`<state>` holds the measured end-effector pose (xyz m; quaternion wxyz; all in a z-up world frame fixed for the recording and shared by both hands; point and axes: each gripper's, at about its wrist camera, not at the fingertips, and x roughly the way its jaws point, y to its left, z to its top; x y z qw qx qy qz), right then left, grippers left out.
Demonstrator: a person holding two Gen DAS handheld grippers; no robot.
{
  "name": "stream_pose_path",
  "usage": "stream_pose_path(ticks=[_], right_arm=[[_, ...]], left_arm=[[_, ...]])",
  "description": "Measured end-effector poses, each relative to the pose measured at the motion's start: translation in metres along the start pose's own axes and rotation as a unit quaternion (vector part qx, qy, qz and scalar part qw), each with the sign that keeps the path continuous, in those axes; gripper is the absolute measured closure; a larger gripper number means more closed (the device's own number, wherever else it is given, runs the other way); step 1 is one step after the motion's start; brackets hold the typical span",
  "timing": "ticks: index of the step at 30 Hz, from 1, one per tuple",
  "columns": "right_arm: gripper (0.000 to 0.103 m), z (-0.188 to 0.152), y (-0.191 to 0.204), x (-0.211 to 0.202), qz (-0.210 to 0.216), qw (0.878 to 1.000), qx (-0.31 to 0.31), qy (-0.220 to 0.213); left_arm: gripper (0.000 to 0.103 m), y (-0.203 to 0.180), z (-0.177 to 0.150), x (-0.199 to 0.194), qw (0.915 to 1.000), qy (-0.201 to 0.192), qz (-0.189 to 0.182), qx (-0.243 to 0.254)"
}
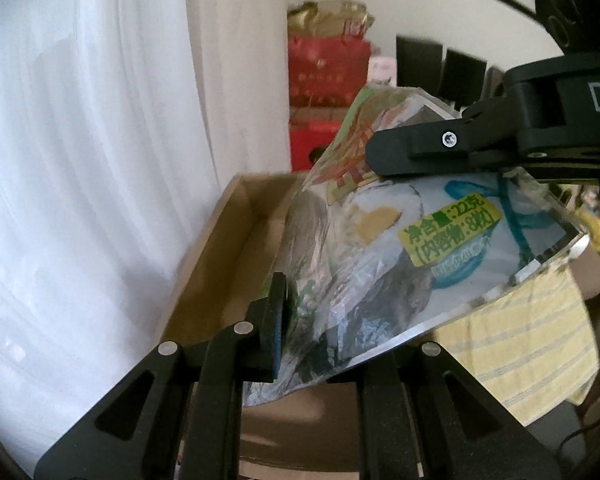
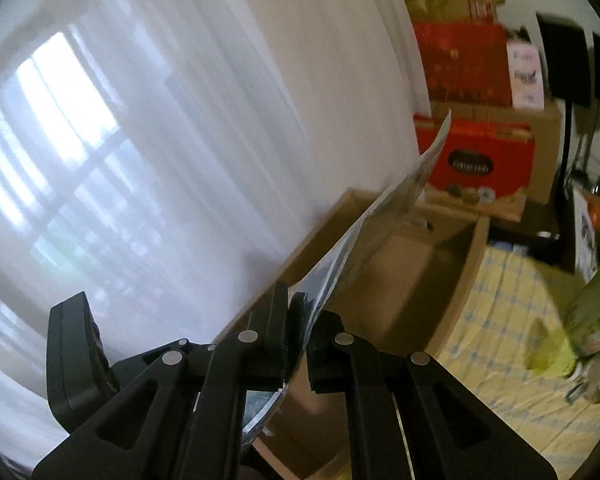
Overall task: Organize objects
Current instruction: 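Lower the bag into the cardboard box and open the right tool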
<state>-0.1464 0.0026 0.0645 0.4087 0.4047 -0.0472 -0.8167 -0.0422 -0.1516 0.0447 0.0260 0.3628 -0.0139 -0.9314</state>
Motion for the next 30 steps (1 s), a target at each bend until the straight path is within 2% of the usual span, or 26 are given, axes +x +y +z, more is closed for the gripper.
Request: stream_pose_path(ticks=[7, 9, 10, 12, 15, 18, 24, 27, 30], right_arm=[[0.094, -0.029, -0.026, 0.043, 0.005, 0.998, 0.037, 0.048], [0.094, -0.034, -0.034, 0.049, 0.002, 0.997, 0.046, 0.058], [0.094, -0.037, -0.037, 0.05, 0.001, 0.997, 0.049, 0.061], [0.094, -0.044, -0.043, 0.055, -0.003, 0.996, 0.055, 0.072], [0.094, -0.051, -0.049, 0.058, -0.009, 0.995, 0.061, 0.083], [0.094, -0.059, -0.053, 0.065, -0.012, 0.994, 0.068, 0.091], [0.094, -0.068, -0.044, 0.068, -0.035, 0.994, 0.053, 0.092], [0.096, -0.076, -0.041, 0.072, -0.063, 0.993, 0.042, 0.096], [0.097, -0.083, -0.04, 0.068, -0.085, 0.993, 0.036, 0.075]], left_arm=[[0.086, -0.002, -0.022, 0.037, 0.9982, 0.04, 0.031, 0.031], [0.079, -0.005, -0.027, 0.042, 0.9971, 0.052, 0.036, 0.042], [0.077, -0.005, -0.029, 0.044, 0.9967, 0.058, 0.036, 0.043], [0.067, -0.004, -0.037, 0.042, 0.9963, 0.069, 0.021, 0.046], [0.063, -0.003, -0.045, 0.034, 0.9956, 0.079, -0.003, 0.05], [0.062, -0.001, -0.046, 0.022, 0.9954, 0.078, -0.021, 0.051], [0.058, 0.016, -0.043, 0.009, 0.9935, 0.091, -0.065, 0.019], [0.052, 0.025, -0.037, -0.002, 0.9962, 0.07, -0.051, 0.009], [0.05, 0.043, -0.029, -0.014, 0.9978, 0.047, -0.044, -0.012]])
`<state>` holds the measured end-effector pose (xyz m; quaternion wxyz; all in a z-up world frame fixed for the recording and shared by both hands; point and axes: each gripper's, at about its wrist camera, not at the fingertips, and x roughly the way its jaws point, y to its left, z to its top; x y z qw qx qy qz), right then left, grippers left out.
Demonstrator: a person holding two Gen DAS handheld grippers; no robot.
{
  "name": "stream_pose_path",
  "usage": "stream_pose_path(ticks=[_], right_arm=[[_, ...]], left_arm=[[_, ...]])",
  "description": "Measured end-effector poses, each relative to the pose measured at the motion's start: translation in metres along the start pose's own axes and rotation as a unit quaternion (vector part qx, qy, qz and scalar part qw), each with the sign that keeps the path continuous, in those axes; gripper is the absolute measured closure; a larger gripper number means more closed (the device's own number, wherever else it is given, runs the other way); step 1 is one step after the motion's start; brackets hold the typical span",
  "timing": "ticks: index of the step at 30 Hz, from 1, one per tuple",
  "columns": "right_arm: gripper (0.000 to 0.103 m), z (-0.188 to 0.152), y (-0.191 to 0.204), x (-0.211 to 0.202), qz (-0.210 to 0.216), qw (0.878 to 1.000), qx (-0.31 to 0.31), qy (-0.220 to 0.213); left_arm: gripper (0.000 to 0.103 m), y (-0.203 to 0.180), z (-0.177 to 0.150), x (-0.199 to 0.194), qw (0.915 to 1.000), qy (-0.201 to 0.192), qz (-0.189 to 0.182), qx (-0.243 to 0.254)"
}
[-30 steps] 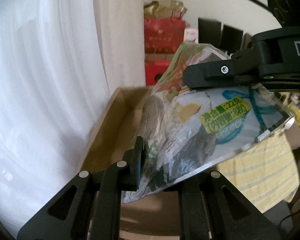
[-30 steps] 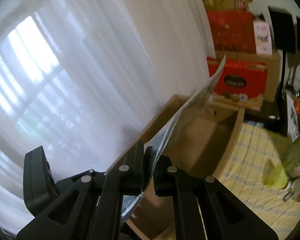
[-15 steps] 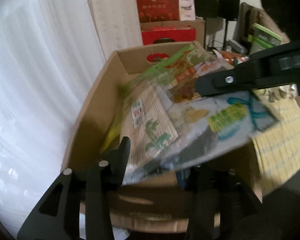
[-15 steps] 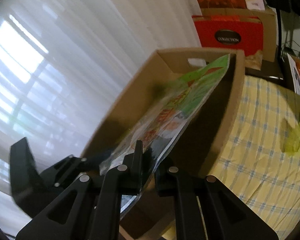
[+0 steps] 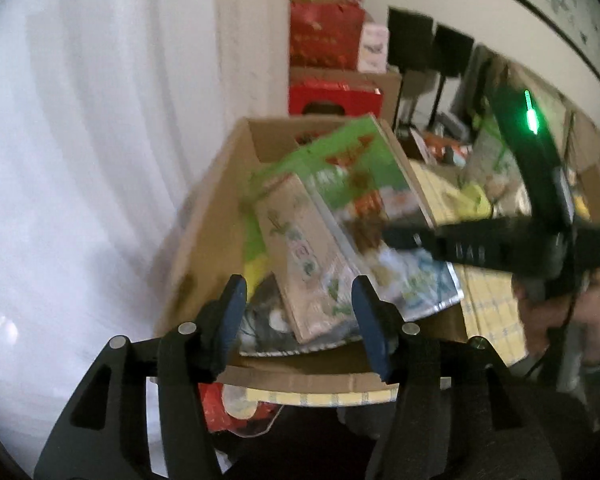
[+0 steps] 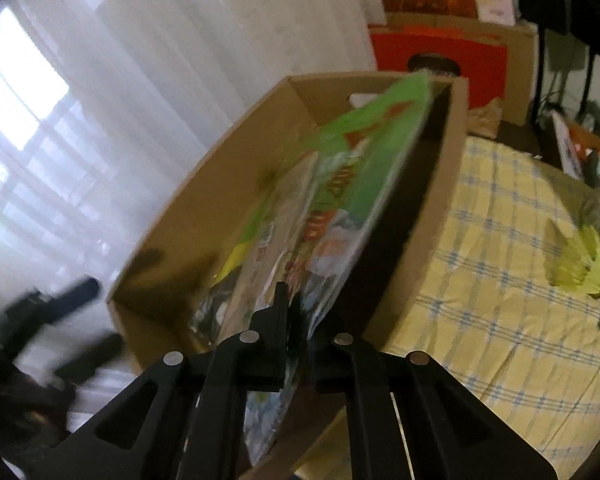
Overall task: Organize objects
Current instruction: 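Lower the bag into the cardboard box and open the right tool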
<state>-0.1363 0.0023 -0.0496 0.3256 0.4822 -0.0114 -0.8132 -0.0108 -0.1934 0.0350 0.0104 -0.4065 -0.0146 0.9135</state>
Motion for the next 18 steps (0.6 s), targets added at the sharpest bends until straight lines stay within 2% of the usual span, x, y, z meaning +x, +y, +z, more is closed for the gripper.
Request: stream_pose_path(ticks=[3, 5, 9, 11, 12, 14, 16, 18], right_arm=[[0.097, -0.004, -0.005, 0.004, 0.001, 1.0, 0.011, 0.006], [0.097, -0.005, -0.003, 0.006, -0.003, 1.0, 0.008, 0.006], [0.095, -0.007, 0.017, 0.013, -0.024, 0.999, -0.029, 0.011], [0.087, -0.01, 0.028, 0.021, -0.031, 0.997, -0.061, 0.031], [0.084, -0.013, 0.036, 0.023, -0.048, 0.994, -0.086, 0.041], [0.065, -0.018, 0.05, 0.023, -0.072, 0.987, -0.134, 0.058], [0.051, -0.021, 0.058, 0.016, -0.089, 0.981, -0.161, 0.065], [0.051, -0.023, 0.058, 0.004, -0.086, 0.979, -0.173, 0.066]], left_arm=[[0.045, 0.016, 0.009, -0.001, 0.9991, -0.009, 0.037, -0.016], [0.044, 0.026, 0.015, 0.007, 0.9984, -0.009, 0.048, -0.028], [0.037, 0.049, 0.022, 0.034, 0.9954, 0.001, 0.083, -0.048], [0.037, 0.062, 0.022, 0.051, 0.9936, 0.017, 0.087, -0.07], [0.037, 0.068, 0.022, 0.059, 0.9928, 0.026, 0.085, -0.08], [0.037, 0.075, 0.018, 0.067, 0.9916, 0.036, 0.082, -0.093], [0.037, 0.075, 0.014, 0.068, 0.9916, 0.035, 0.079, -0.096], [0.037, 0.071, 0.012, 0.065, 0.9928, 0.031, 0.074, -0.089]])
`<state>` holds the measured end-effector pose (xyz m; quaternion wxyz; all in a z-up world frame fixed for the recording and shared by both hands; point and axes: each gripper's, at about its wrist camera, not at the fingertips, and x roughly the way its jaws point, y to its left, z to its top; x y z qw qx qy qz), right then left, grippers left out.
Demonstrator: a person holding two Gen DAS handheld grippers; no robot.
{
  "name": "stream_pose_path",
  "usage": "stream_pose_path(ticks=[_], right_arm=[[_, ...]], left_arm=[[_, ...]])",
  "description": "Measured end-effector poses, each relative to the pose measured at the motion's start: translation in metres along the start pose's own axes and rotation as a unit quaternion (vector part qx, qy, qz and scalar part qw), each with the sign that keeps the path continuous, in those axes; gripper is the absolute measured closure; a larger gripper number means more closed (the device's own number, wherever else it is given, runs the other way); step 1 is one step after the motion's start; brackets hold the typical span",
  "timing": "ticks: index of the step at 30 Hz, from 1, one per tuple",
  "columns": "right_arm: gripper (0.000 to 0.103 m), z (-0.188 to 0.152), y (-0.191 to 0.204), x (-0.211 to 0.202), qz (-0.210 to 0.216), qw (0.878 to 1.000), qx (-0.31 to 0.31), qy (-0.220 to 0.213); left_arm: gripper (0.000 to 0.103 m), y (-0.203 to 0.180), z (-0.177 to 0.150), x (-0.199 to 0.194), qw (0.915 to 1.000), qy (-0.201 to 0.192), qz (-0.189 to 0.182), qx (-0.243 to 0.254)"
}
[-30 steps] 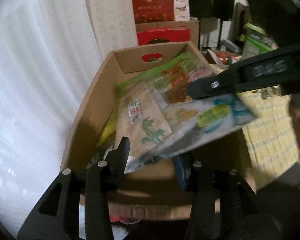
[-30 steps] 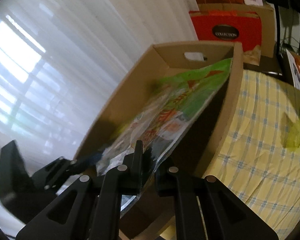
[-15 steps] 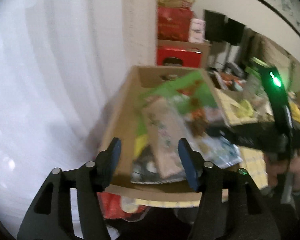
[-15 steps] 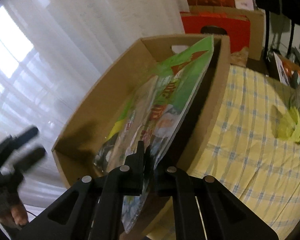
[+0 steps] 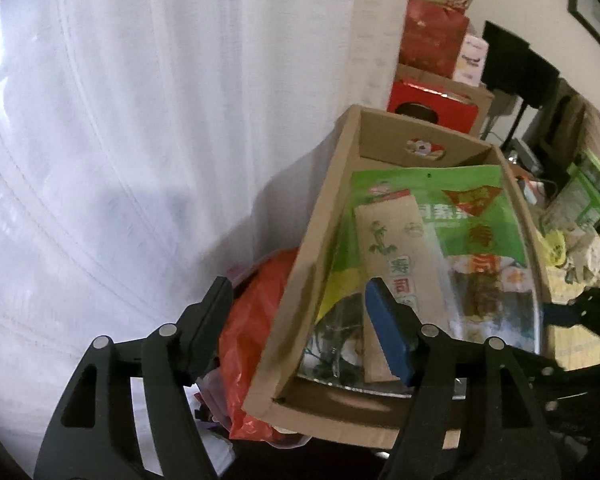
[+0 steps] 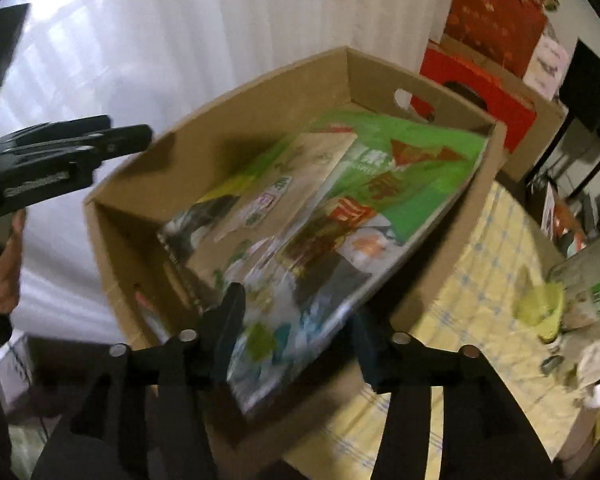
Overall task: Organize objects
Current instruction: 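Lower the bag into the cardboard box and open the right tool, then move the right tool to the white floral cloth by the canister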
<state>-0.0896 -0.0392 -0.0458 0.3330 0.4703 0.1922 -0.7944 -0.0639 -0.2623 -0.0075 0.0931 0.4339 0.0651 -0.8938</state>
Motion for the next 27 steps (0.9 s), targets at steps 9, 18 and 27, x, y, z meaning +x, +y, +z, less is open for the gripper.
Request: stream_pose_path(ticks=[9, 18, 27], right_arm=[[0.052, -0.006, -0.048, -0.047, 0.018, 0.997, 0.066, -0.039], [0.051, -0.021, -0.068, -0.066, -0.002, 0.996, 0.079, -0.049], [0.029, -0.048, -0.098, -0.076, -0.027, 0.991, 0.116, -0.061]], left_arm=[[0.018, -0.049, 0.003, -0.009, 0.9982, -0.01, -0.023, 0.054], [0.009, -0.091, -0.003, -0.01, 0.9958, 0.003, -0.045, 0.079], [0.0, -0.129, -0.009, -0.018, 0.992, 0.02, -0.095, 0.081]])
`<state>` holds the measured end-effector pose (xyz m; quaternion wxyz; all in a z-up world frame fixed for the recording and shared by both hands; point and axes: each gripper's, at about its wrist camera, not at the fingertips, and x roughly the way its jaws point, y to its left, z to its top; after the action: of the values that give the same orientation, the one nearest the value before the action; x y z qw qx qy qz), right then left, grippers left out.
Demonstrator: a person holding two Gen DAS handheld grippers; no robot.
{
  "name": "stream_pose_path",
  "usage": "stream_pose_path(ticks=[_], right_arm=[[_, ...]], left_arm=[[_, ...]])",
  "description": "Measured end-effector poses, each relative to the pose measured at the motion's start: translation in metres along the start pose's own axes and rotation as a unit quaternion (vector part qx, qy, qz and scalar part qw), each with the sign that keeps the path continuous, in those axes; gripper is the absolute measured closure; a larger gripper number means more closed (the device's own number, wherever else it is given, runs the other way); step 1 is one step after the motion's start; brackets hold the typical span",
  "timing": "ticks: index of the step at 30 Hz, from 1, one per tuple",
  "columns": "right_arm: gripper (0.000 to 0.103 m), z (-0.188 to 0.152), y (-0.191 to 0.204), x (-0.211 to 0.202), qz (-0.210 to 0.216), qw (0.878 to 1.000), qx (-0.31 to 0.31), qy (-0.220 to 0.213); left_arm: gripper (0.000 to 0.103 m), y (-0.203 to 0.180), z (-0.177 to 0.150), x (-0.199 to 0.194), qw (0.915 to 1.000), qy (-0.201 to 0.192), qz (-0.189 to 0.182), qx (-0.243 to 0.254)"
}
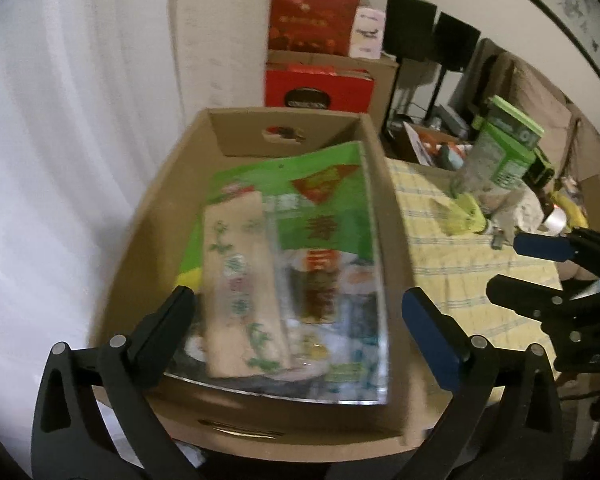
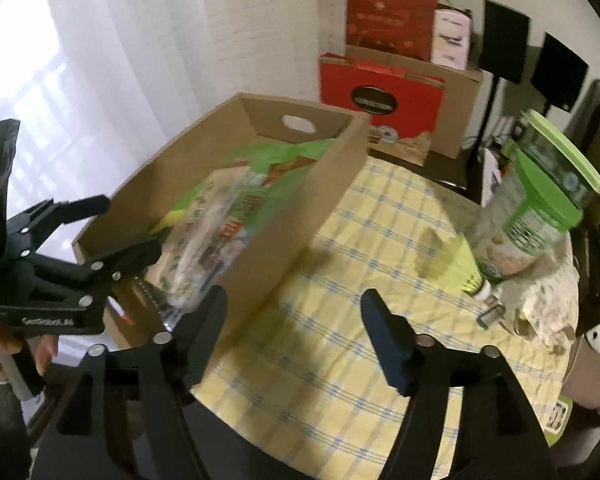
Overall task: Organize objects
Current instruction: 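Move the right tool to the white floral cloth by the canister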
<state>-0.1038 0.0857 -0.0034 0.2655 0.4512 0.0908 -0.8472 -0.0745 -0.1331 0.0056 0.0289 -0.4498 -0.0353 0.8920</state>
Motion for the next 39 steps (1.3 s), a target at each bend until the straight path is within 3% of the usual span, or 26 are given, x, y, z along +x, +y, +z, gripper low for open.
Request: stream_pose_path(ticks=[6, 13, 22, 29, 34, 39], right_arm=[[0.024, -0.013, -0.033, -0.01, -0.03, 0.999, 0.032, -0.006], [0.019, -0.025, -0.075, -0.022, -0.061, 0.995, 0.07, -0.02], [0.019, -0.048, -0.129, -0.034, -0.095, 0.988, 0.119, -0.028], [0.02, -0.06, -0.177, -0.04, -0.114, 0.979, 0.163, -0.036], [0.02, -0.063, -0.214, -0.039, -0.119, 0.971, 0.201, -0.044], [0.02, -0.064, -0.246, -0.032, -0.131, 0.963, 0.232, -0.042]], left_arm=[[0.0, -0.031, 0.0, 0.003, 0.9998, 0.005, -0.017, 0.004], [0.0, -0.072, 0.004, 0.005, 0.9992, -0.01, -0.011, 0.038], [0.0, -0.123, 0.014, 0.019, 0.9974, -0.011, -0.047, 0.054], [0.0, -0.159, 0.022, 0.045, 0.9948, 0.01, -0.07, 0.073], [0.0, -0.188, 0.023, 0.062, 0.9917, 0.002, -0.067, 0.11], [0.0, -0.206, 0.028, 0.079, 0.991, -0.004, -0.077, 0.11]])
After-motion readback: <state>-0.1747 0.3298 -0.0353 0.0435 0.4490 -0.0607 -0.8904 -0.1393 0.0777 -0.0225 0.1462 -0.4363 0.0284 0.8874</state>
